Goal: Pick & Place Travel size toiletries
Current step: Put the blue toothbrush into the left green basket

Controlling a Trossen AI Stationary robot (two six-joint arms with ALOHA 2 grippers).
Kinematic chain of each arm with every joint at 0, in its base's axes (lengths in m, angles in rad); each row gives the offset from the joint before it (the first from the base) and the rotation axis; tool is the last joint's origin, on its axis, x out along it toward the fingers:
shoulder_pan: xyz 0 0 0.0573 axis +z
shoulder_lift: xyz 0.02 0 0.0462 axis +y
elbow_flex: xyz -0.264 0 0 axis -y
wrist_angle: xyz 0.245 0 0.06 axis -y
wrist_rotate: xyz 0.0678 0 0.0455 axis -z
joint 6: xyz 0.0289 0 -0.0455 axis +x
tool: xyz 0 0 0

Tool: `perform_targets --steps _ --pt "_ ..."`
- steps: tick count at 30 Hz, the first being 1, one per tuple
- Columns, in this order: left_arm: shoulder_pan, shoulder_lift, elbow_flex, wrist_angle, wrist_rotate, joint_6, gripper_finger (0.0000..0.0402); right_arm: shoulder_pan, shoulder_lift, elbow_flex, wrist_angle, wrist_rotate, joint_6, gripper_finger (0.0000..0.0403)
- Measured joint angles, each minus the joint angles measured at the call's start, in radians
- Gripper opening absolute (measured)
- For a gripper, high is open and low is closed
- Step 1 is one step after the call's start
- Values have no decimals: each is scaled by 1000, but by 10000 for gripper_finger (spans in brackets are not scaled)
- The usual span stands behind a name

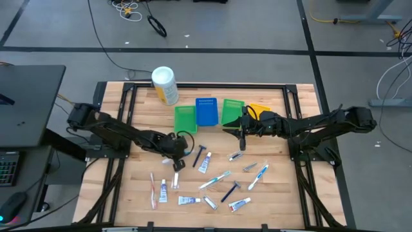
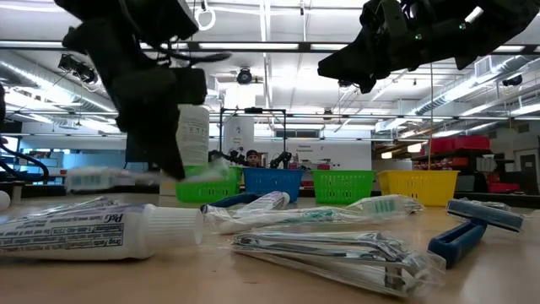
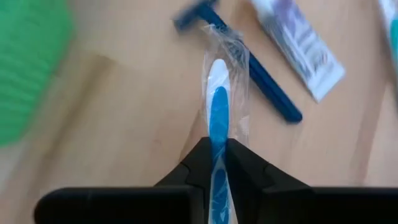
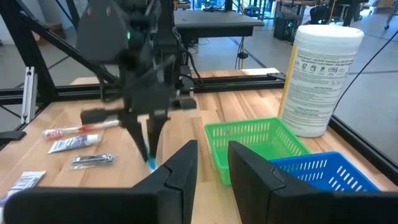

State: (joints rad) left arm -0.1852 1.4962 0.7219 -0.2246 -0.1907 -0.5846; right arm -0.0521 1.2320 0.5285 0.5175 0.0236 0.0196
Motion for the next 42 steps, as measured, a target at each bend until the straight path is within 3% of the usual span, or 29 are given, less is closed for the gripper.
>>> perform_targets --steps 10,15,26,30,42 --pt "153 -239 2 24 -184 -56 42 0 0 0 1 0 0 99" --pt "246 -273 2 93 -267 -3 40 0 0 0 3 0 -1 99" --pt "380 -117 2 235 -283 0 44 0 0 0 3 0 -1 99" --pt "398 -55 2 276 -350 0 41 0 0 0 3 0 -1 99" --pt "403 96 2 292 -306 -81 50 0 0 0 3 30 -1 99"
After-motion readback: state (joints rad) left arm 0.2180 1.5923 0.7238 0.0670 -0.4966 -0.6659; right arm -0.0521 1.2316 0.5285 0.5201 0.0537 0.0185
